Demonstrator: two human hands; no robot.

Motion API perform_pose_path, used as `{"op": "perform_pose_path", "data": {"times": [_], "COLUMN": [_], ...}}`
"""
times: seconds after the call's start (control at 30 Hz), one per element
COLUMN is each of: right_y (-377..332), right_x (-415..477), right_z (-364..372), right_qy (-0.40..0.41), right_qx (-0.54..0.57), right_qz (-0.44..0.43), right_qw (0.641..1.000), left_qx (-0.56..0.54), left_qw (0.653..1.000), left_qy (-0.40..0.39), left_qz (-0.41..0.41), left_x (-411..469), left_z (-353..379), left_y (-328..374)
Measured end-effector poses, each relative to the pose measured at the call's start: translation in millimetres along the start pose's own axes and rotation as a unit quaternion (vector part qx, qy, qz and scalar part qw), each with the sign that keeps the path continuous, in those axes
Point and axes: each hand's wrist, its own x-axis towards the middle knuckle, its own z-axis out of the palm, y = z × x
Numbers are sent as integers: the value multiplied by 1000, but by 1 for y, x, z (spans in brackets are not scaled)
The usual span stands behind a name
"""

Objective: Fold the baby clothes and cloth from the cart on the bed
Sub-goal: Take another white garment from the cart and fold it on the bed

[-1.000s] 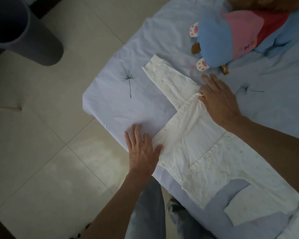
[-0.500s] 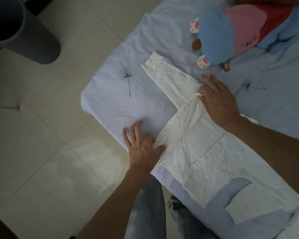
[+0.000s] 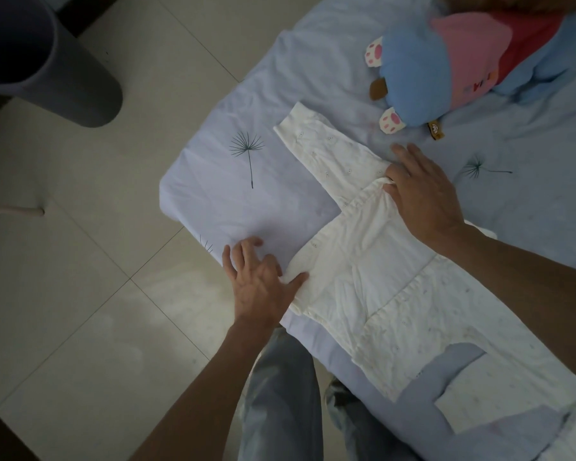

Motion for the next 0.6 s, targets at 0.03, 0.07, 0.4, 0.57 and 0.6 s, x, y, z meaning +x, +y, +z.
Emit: {"op": "perform_pose_path", "data": {"times": [0.03, 0.07, 0.4, 0.57, 0.6], "right_y": [0, 0, -2, -5, -5], "right_x": [1, 1, 8, 10, 10], "right_z": [0, -1, -4, -1, 0], "right_qy": [0, 0, -7, -6, -5], "right_qx": [4, 7, 48, 58, 58], "right_qz": [3, 7, 72, 96, 96], "right_qw": [1000, 1000, 996, 994, 994], "left_qx": [-4, -8, -100, -94, -91], "left_qw": [1000, 1000, 990, 991, 992], "left_qy": [6, 11, 88, 92, 90], "left_qz": [-6, -13, -36, -13, -9], "left_x": [3, 6, 59, 81, 84], "left_z": [-2, -4, -27, -32, -31], "left_y": [-1, -2, -8, -12, -13]}}
